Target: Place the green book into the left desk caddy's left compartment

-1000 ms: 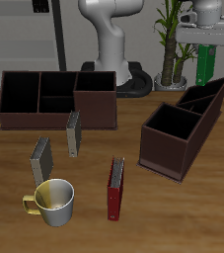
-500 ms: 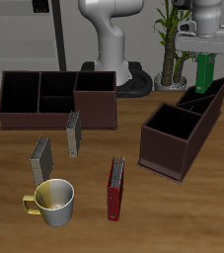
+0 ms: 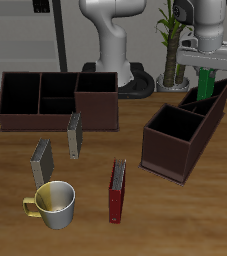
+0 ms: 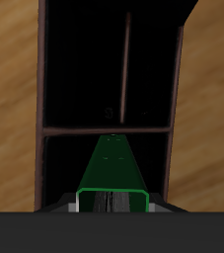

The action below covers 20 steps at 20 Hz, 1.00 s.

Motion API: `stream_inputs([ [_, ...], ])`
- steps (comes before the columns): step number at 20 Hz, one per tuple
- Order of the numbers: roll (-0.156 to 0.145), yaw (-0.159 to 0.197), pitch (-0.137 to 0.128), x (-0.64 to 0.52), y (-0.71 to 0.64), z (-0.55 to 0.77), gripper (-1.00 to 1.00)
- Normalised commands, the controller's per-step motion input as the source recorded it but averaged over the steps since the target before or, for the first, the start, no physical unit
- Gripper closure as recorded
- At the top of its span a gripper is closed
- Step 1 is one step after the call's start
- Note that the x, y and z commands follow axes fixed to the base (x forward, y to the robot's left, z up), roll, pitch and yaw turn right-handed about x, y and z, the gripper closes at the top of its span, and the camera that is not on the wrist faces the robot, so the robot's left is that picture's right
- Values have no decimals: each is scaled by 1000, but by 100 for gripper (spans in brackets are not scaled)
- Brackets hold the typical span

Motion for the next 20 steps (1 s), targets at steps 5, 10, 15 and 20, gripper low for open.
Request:
stream_inputs([
  [5,25,2,23,-152,101,-121,100],
  [10,-7,38,8,100,40,-175,100],
  [15,-49,-1,75,329,-79,-355,100],
  [20,102,-19,57,67,52,-205,-100],
])
